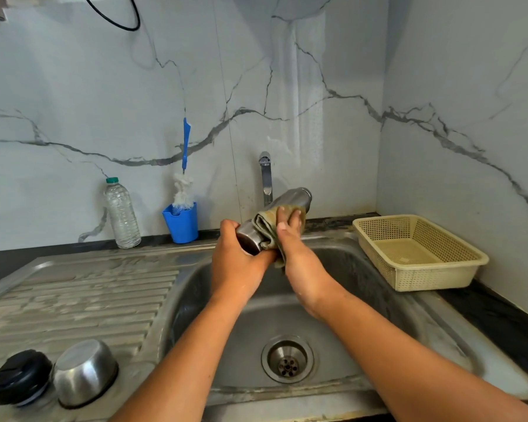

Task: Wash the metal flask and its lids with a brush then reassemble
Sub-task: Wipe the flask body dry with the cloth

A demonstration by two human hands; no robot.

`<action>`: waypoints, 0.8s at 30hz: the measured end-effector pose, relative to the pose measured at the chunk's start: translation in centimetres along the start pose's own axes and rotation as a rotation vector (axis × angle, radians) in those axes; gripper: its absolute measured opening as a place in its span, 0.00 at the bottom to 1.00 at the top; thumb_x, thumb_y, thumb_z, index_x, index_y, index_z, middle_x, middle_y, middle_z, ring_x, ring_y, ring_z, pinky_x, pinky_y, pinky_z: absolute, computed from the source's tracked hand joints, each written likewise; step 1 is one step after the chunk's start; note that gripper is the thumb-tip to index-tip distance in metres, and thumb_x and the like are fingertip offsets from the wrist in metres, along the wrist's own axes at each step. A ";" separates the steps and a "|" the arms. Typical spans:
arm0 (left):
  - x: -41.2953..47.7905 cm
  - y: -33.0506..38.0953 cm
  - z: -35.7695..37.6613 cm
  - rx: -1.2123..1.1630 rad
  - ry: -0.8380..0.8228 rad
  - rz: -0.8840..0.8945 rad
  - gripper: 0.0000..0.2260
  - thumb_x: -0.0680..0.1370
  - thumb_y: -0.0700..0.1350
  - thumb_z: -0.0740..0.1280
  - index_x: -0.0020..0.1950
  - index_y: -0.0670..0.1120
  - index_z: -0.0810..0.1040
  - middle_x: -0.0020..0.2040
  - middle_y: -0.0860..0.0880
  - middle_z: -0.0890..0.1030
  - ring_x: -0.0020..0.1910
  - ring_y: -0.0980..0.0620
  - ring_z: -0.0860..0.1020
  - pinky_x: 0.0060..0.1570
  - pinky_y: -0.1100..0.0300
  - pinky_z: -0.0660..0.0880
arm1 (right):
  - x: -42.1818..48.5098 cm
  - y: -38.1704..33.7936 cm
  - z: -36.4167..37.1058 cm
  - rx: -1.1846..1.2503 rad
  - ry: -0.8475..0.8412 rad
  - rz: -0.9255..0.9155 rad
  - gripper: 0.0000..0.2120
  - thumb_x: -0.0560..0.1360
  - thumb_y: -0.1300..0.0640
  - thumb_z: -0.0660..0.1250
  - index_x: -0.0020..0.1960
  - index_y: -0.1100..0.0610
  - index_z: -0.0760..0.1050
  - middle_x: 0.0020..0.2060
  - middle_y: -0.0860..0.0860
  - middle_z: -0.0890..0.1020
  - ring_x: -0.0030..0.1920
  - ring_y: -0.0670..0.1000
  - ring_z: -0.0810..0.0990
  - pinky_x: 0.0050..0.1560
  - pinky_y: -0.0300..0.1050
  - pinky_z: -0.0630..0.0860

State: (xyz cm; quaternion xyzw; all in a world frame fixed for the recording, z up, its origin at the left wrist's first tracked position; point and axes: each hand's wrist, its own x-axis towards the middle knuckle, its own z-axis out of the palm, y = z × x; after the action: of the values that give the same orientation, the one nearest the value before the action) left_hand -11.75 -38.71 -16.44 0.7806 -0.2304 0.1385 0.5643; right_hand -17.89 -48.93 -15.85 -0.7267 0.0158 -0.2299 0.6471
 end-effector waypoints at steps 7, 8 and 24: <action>-0.6 1.0 -0.6 0.144 -0.202 0.247 0.26 0.66 0.53 0.81 0.56 0.54 0.70 0.52 0.54 0.80 0.48 0.55 0.79 0.44 0.59 0.76 | 0.1 -1.1 -2.3 -0.653 0.114 -0.232 0.27 0.85 0.45 0.42 0.74 0.48 0.72 0.74 0.45 0.71 0.79 0.45 0.59 0.77 0.43 0.45; -0.7 1.1 -0.5 0.161 -0.227 0.276 0.26 0.66 0.54 0.81 0.55 0.55 0.70 0.52 0.54 0.80 0.49 0.55 0.79 0.44 0.58 0.76 | 0.0 -1.2 -2.8 -0.681 0.132 -0.217 0.26 0.85 0.45 0.44 0.71 0.50 0.75 0.70 0.48 0.76 0.75 0.48 0.66 0.75 0.43 0.51; -0.6 0.5 0.5 -0.474 0.021 -0.104 0.22 0.76 0.44 0.76 0.62 0.51 0.68 0.54 0.49 0.83 0.51 0.53 0.83 0.49 0.59 0.80 | -0.4 -0.5 1.3 -0.300 0.079 -0.286 0.23 0.87 0.53 0.55 0.81 0.46 0.58 0.81 0.37 0.47 0.78 0.35 0.38 0.78 0.39 0.38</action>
State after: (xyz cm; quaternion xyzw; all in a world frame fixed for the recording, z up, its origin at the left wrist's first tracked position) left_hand -12.55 -39.18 -16.45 0.6358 -0.2099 0.0596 0.7404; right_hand -17.89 -47.53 -15.55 -0.8002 -0.0283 -0.3426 0.4914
